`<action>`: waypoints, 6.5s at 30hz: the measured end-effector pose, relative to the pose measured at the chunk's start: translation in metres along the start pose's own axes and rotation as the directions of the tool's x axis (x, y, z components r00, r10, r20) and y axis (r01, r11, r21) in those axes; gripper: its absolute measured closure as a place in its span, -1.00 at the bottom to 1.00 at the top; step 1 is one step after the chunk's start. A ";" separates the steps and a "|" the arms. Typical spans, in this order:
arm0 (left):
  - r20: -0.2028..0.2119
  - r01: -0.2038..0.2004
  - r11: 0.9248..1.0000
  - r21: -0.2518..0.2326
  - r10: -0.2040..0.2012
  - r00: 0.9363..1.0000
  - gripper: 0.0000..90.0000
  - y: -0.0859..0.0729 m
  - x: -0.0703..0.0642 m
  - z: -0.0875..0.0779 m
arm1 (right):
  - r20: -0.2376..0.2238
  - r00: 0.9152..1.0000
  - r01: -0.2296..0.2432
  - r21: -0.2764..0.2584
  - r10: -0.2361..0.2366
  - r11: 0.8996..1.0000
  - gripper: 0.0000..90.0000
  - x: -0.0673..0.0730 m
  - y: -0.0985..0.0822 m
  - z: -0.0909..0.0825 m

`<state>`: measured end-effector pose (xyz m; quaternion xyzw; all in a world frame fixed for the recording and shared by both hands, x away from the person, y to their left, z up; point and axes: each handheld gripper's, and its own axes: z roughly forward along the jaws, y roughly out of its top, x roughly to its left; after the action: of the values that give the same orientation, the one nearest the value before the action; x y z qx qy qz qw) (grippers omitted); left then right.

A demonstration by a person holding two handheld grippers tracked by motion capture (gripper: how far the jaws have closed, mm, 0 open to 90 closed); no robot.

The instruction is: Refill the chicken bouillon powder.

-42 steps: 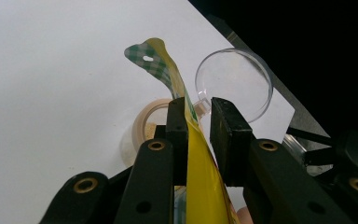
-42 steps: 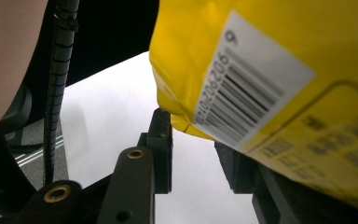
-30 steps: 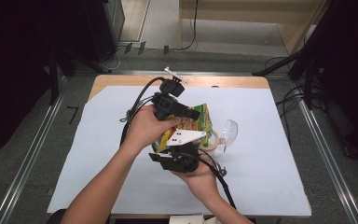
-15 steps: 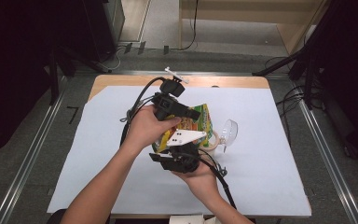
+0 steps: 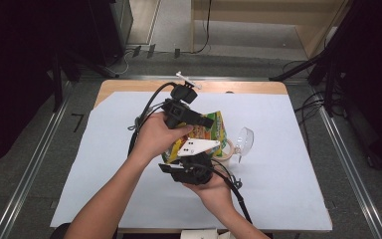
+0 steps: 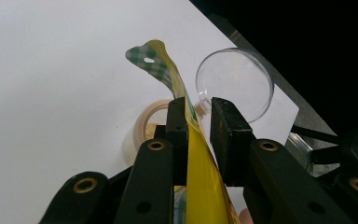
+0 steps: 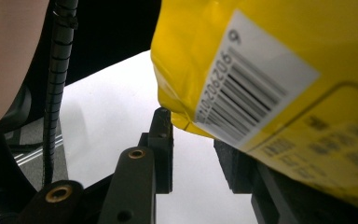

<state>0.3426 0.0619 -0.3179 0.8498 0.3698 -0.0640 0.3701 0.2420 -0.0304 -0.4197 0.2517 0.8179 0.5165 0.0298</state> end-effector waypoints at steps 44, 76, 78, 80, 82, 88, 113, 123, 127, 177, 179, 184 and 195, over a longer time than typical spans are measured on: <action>-0.001 0.006 1.000 0.009 -0.006 1.000 0.70 -0.001 -0.003 -0.001 | -0.014 1.000 0.000 -0.016 0.000 1.000 0.58 -0.001 -0.003 0.001; 0.033 0.017 1.000 -0.003 -0.017 0.999 0.71 0.005 0.001 -0.006 | -0.004 1.000 -0.001 -0.024 0.001 1.000 0.59 -0.001 0.005 0.002; 0.032 0.013 1.000 -0.003 -0.013 0.999 0.70 0.005 0.000 -0.006 | -0.004 1.000 0.000 -0.025 0.000 1.000 0.59 -0.001 0.005 0.001; 0.033 0.008 1.000 -0.004 -0.008 0.999 0.70 0.004 -0.002 -0.005 | -0.003 1.000 0.000 -0.027 0.000 1.000 0.59 0.000 0.004 0.001; 0.032 0.007 1.000 -0.002 -0.007 0.999 0.70 0.004 -0.002 -0.005 | -0.003 1.000 0.000 -0.028 0.000 1.000 0.58 0.000 0.004 0.001; 0.033 0.007 1.000 -0.006 -0.007 0.999 0.70 0.004 -0.001 -0.005 | -0.003 1.000 -0.002 -0.025 0.002 1.000 0.58 0.000 0.004 0.000; 0.025 -0.009 1.000 -0.013 0.009 1.000 0.70 0.004 -0.007 -0.006 | 0.005 1.000 0.006 -0.036 -0.006 0.999 0.53 0.001 0.002 0.001; 0.022 -0.010 1.000 -0.013 0.011 1.000 0.71 0.003 -0.007 -0.005 | 0.005 1.000 0.006 -0.034 -0.006 0.999 0.54 0.001 0.002 0.001; 0.023 -0.011 1.000 -0.016 0.011 1.000 0.71 0.003 -0.007 -0.006 | 0.007 1.000 0.011 -0.033 -0.011 0.999 0.54 0.001 0.002 0.001; 0.009 -0.024 1.000 -0.019 0.024 1.000 0.71 0.003 -0.010 -0.005 | 0.012 1.000 0.016 -0.042 -0.016 0.999 0.60 0.004 0.001 0.002; 0.006 -0.028 0.999 -0.018 0.028 1.000 0.71 0.002 -0.011 -0.005 | 0.004 1.000 0.008 -0.043 -0.007 0.999 0.60 0.003 0.001 0.002; -0.001 -0.031 0.999 -0.017 0.031 1.000 0.71 0.002 -0.012 -0.005 | 0.003 1.000 0.003 -0.043 -0.003 0.999 0.59 0.003 0.001 0.002; -0.003 -0.037 0.999 -0.006 0.037 0.999 0.76 0.002 -0.013 -0.003 | 0.008 1.000 0.010 -0.038 -0.009 0.999 0.60 0.004 0.000 0.002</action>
<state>0.3341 0.0558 -0.3101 0.8555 0.3546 -0.0547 0.3735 0.2395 -0.0270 -0.4200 0.2492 0.8090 0.5308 0.0401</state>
